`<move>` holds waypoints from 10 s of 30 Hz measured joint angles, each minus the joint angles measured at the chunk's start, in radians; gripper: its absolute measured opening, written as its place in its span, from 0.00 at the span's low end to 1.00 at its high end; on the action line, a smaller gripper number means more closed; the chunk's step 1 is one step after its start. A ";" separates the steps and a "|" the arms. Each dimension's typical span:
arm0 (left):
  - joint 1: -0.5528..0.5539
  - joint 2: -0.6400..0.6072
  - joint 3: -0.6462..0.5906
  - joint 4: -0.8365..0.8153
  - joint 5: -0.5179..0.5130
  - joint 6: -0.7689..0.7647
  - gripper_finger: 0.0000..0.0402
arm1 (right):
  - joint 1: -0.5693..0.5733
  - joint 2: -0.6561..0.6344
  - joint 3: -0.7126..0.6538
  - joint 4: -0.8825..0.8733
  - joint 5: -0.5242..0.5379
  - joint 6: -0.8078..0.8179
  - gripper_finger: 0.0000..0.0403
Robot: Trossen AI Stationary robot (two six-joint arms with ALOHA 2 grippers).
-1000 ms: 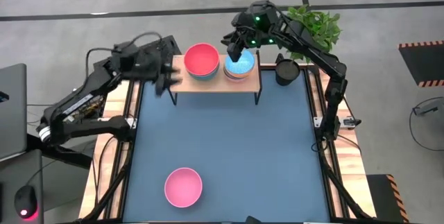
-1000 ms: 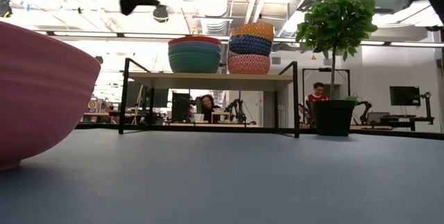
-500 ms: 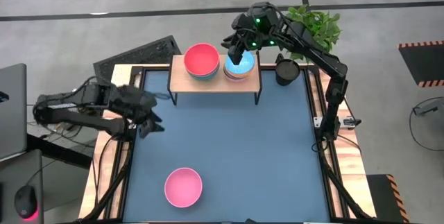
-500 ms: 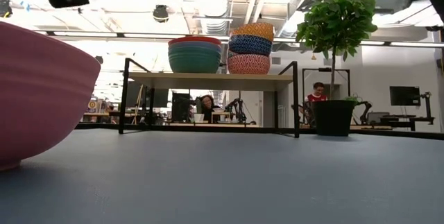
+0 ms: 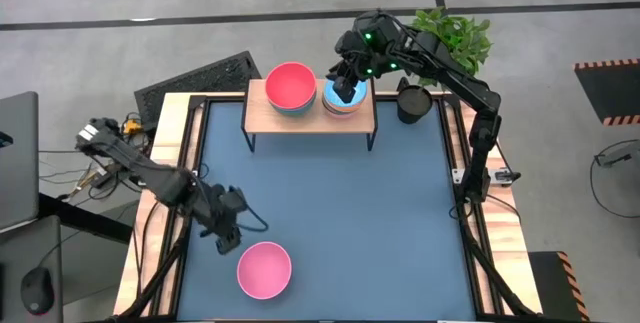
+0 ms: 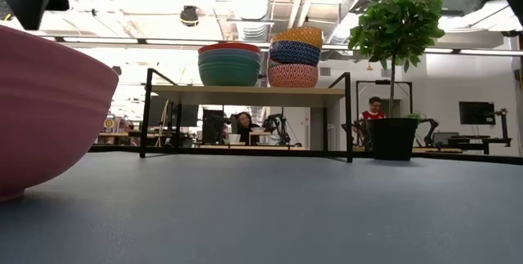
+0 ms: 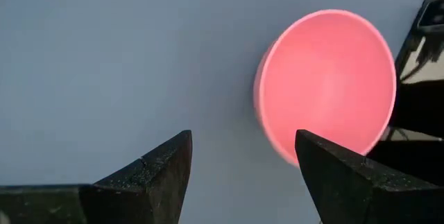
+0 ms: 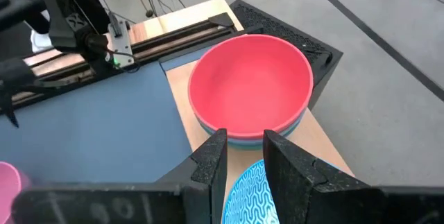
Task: Place and stack bowls onto a shelf
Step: Stack the pink bowl on top of the red bowl on the shelf, then return to Home Position
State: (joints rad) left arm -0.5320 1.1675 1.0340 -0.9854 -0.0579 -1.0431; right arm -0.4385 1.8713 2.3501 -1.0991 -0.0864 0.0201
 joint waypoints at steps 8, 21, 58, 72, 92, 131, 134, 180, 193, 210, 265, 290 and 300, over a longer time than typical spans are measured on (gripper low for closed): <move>-0.067 0.154 0.000 0.120 -0.115 -0.045 0.60 | -0.002 0.000 0.000 0.000 0.000 -0.006 0.29; -0.087 0.259 -0.100 0.311 -0.103 -0.110 0.60 | -0.002 0.000 0.000 -0.042 0.000 -0.029 0.29; 0.196 0.125 0.365 -0.498 -0.721 -0.289 0.00 | 0.036 -0.018 0.003 -0.026 -0.003 -0.017 0.29; 0.454 0.126 0.509 -0.052 -1.470 0.551 0.00 | 0.194 -0.018 0.003 0.405 0.248 -0.041 0.29; 0.554 0.109 0.509 0.842 -1.152 1.631 0.00 | 0.311 0.003 0.005 0.512 0.483 -0.104 0.29; 0.611 0.084 0.510 0.945 -0.878 1.794 0.40 | 0.153 0.017 0.001 0.407 0.541 -0.096 0.06; 0.611 0.052 0.510 0.994 -0.907 1.853 0.44 | 0.093 0.017 0.001 0.408 0.441 -0.020 0.06; 0.611 -0.147 0.509 0.813 -1.048 1.679 0.46 | -0.095 0.275 0.005 0.287 0.002 0.287 0.40; 0.653 -0.169 0.509 0.518 -0.727 1.247 0.46 | -0.098 0.071 0.005 0.377 -0.029 0.213 0.40; 0.912 -0.192 0.470 0.231 0.042 0.946 0.46 | 0.026 -0.441 -0.136 0.065 -0.071 -0.198 0.40; 0.840 -1.167 -0.899 0.930 0.252 0.709 0.46 | 0.096 -1.789 -2.312 1.502 0.176 0.393 0.40; 0.515 -1.164 -1.023 1.046 0.167 0.796 0.46 | 0.327 -1.818 -2.344 1.166 0.347 0.341 0.40; 0.515 -1.163 -1.017 1.013 0.124 0.781 0.46 | 0.374 -1.818 -2.344 1.165 0.345 0.352 0.40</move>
State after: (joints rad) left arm -0.0166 0.0044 0.0174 0.0278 0.0662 -0.2616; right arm -0.0644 0.0532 0.0059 0.0662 0.2583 0.3721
